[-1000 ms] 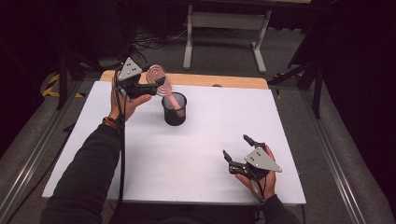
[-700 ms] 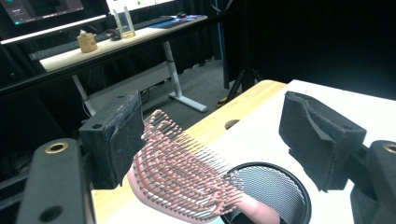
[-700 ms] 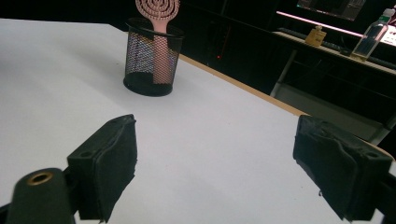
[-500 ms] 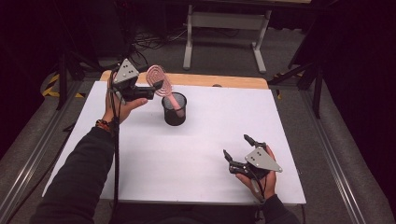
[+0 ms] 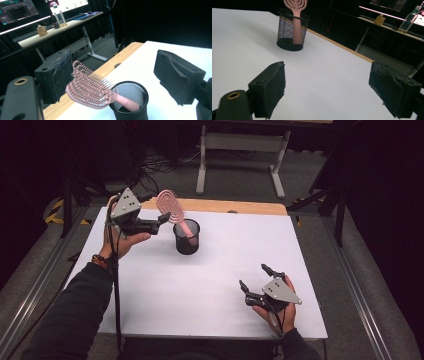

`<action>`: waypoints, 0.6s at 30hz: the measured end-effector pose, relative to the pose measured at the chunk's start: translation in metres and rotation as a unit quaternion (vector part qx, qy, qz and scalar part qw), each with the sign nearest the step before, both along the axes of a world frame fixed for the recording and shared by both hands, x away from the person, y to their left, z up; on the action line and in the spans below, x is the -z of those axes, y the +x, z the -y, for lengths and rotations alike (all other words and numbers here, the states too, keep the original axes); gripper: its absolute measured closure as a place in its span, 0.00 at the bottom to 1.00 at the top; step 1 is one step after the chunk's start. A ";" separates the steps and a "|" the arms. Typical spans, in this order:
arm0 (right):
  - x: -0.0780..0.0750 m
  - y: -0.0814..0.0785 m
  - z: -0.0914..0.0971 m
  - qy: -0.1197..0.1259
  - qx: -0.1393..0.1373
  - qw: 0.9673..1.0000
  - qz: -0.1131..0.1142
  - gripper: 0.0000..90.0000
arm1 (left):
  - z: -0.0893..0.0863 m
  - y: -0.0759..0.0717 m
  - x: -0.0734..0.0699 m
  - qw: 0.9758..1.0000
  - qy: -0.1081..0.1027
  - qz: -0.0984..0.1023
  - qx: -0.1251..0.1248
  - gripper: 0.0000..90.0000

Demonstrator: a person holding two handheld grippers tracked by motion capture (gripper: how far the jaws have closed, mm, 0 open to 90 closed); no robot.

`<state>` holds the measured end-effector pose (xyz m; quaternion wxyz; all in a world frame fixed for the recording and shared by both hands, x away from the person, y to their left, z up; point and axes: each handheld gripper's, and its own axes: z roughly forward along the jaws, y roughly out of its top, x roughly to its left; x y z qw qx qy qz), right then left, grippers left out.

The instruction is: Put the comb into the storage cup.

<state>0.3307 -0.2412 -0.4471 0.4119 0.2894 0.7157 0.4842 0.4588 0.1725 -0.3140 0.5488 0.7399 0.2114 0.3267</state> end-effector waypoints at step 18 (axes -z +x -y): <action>-0.002 0.000 0.001 -0.003 0.007 1.000 0.007 0.16 | -0.002 -0.033 -0.001 0.999 0.014 0.028 0.022 0.17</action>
